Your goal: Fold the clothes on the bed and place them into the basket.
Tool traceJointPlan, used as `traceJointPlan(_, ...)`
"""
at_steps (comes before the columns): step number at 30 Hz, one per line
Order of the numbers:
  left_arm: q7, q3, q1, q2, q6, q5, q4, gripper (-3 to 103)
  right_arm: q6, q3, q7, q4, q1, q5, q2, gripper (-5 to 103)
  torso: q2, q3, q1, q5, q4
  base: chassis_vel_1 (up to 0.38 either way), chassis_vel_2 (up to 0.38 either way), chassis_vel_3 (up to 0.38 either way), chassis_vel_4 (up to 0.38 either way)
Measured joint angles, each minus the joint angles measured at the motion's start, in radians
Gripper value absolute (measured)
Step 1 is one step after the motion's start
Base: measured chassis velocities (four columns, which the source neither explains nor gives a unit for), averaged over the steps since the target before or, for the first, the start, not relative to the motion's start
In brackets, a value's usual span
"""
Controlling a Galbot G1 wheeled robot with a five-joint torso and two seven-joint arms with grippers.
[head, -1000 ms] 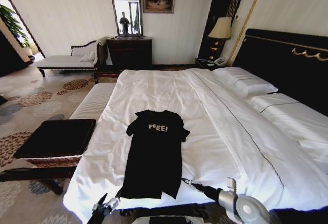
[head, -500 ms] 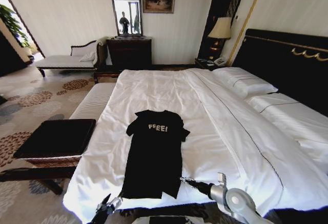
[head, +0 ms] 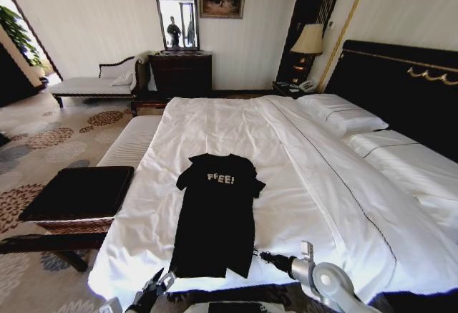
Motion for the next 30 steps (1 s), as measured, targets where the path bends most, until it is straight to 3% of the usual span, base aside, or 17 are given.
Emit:
traceJointPlan(5,0.002,0.012,-0.013,-0.008,0.000,0.001,0.007,53,0.000,0.000,-0.001,0.002,-0.014,-0.008,0.005,0,0.000,0.000,0.000,-0.0002,-0.0002,0.000,0.000,0.000,0.000)
traceJointPlan(15,0.007,-0.017,0.028,-0.011,-0.024,-0.006,-0.042,10,0.001,0.010,0.007,0.031,-0.029,-0.012,0.014,0,0.000,0.000,0.000,-0.0001,-0.0001,0.000,0.000,0.000,0.000)
traceJointPlan(17,0.007,-0.025,0.035,-0.012,-0.027,-0.008,-0.050,10,0.001,0.018,0.011,0.038,-0.032,-0.010,0.014,0,0.000,0.000,0.000,-0.0001,-0.0002,0.000,0.000,0.000,0.000)
traceJointPlan(20,0.010,-0.068,0.086,-0.016,-0.049,-0.011,-0.086,0,0.001,0.063,0.029,0.086,-0.068,-0.003,-0.003,0,0.000,0.000,0.000,-0.0001,-0.0001,0.000,0.000,0.000,0.000)
traceJointPlan(24,0.010,-0.102,0.121,-0.032,-0.078,0.012,-0.099,0,-0.002,0.096,0.078,0.125,-0.101,-0.013,-0.015,0,0.000,0.000,0.000,0.0000,-0.0002,0.000,0.000,0.000,0.000)
traceJointPlan(30,0.004,-0.080,0.198,-0.048,-0.105,0.074,-0.126,0,-0.033,0.115,0.156,0.178,-0.151,-0.040,-0.014,0,0.000,0.000,0.000,-0.0001,0.0000,0.000,0.000,0.000,0.000)
